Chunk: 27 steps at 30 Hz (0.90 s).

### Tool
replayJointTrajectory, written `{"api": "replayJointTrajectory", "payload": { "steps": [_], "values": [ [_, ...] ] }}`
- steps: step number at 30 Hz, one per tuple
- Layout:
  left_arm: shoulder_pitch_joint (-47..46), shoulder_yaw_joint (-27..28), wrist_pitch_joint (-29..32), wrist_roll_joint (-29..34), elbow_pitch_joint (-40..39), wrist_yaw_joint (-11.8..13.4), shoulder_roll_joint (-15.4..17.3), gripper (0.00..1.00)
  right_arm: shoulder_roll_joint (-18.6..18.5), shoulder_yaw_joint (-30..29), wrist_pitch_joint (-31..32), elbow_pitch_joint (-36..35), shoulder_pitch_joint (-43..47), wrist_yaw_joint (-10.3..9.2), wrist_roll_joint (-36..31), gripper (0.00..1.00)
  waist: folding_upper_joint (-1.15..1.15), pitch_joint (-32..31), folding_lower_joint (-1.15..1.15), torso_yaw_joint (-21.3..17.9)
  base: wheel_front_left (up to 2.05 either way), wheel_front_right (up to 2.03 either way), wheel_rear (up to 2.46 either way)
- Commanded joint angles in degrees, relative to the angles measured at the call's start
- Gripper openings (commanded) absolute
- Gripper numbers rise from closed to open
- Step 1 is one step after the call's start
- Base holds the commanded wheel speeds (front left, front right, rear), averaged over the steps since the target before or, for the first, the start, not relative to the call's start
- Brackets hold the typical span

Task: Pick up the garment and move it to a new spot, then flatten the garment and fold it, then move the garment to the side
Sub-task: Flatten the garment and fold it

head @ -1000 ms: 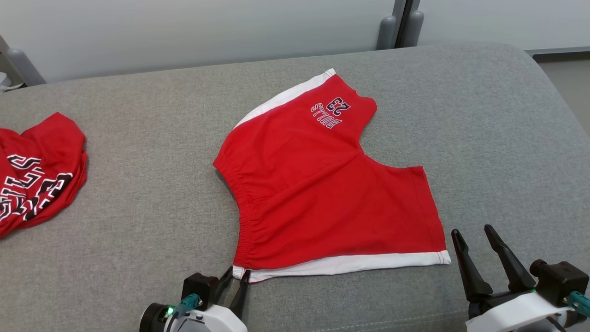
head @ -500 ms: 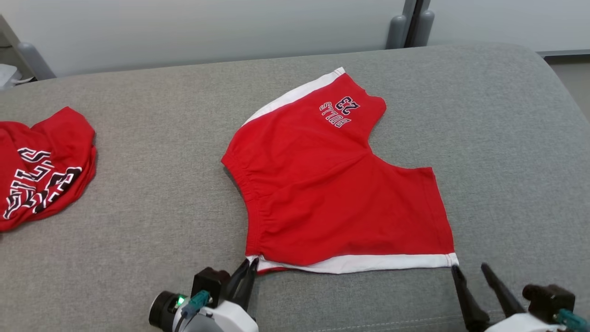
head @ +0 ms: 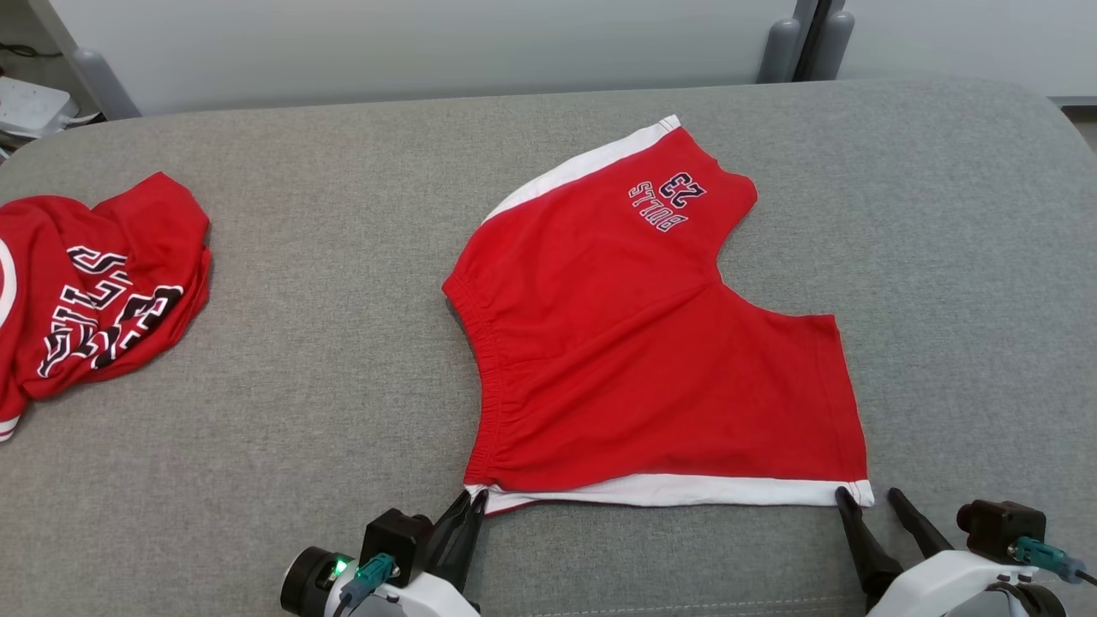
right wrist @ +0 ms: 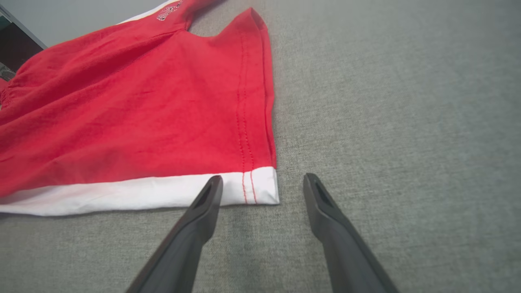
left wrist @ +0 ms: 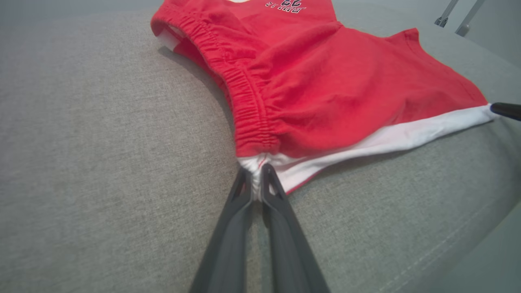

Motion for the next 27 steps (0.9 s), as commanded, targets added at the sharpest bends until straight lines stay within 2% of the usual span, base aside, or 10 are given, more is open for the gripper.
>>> {"api": "replayJointTrajectory", "payload": {
  "steps": [1, 5, 6, 7, 8, 9, 10, 17, 21, 27],
  "values": [
    [-0.95, 1.87, -0.34, 0.31, -1.27, -0.24, 0.42, 0.00, -0.80, 1.24, -0.77, -0.15, -1.14, -0.01, 0.31, 1.00, 0.00, 0.11, 0.00, 0.15, 0.00, 0.00, 0.00],
    [-1.26, 1.72, -0.34, 0.48, -1.41, -0.40, 0.39, 0.00, -0.32, 2.10, -0.77, 1.78, -2.25, -0.01, 0.92, 1.00, 0.00, 0.22, 0.00, 0.31, 0.00, 0.00, 0.00],
    [-1.29, 1.67, -0.34, 0.49, -1.43, -0.44, 0.38, 0.00, -0.23, 2.47, -0.77, 2.29, -2.45, -0.01, 1.01, 0.93, 0.00, 0.21, 0.00, 0.34, 0.00, 0.00, 0.00],
    [-1.31, 1.59, -0.34, 0.49, -1.44, -0.49, 0.38, 0.00, -0.20, 2.78, -0.78, 2.71, -2.68, -0.01, 1.08, 0.65, 0.00, 0.20, 0.00, 0.35, 0.00, 0.00, 0.00],
    [-1.32, 1.52, -0.34, 0.48, -1.45, -0.56, 0.37, 0.00, -0.16, 2.96, -0.78, 3.00, -2.90, -0.01, 1.15, 0.48, 0.00, 0.18, 0.00, 0.36, 0.00, 0.00, 0.00],
    [-1.32, 1.46, -0.34, 0.47, -1.46, -0.63, 0.36, 0.00, -0.14, 3.15, -0.78, 3.28, -3.07, -0.01, 1.18, 0.15, 0.00, 0.13, 0.00, 0.36, 0.00, 0.00, 0.00],
    [-1.29, 1.41, -0.34, 0.47, -1.45, -0.66, 0.36, 0.00, -0.11, 3.46, -0.78, 3.55, -3.20, -0.01, 1.18, 0.00, 0.00, 0.06, 0.00, 0.34, 0.00, 0.00, 0.00],
    [-1.01, 0.79, -0.34, 0.91, -2.29, -1.42, 0.34, 0.00, -1.26, 3.48, -0.78, 2.31, -2.19, -0.01, 1.41, 0.00, 0.00, -0.79, 0.00, 0.01, 0.00, 0.00, 0.00],
    [-0.04, -1.35, -0.34, 1.80, -3.17, -2.85, 0.68, 0.00, -2.90, 1.95, -0.78, -1.51, 0.93, -0.01, 1.16, 0.00, 0.00, -1.90, 0.00, -0.26, 0.00, 0.00, 0.00],
    [5.07, -3.19, -0.26, 1.75, -9.05, -3.70, 2.69, 0.00, -6.12, -0.43, -0.78, -8.97, 6.58, -0.01, 0.03, 0.00, 0.00, -3.52, 0.00, -1.28, 0.00, 0.00, 0.00]
  ]
}}
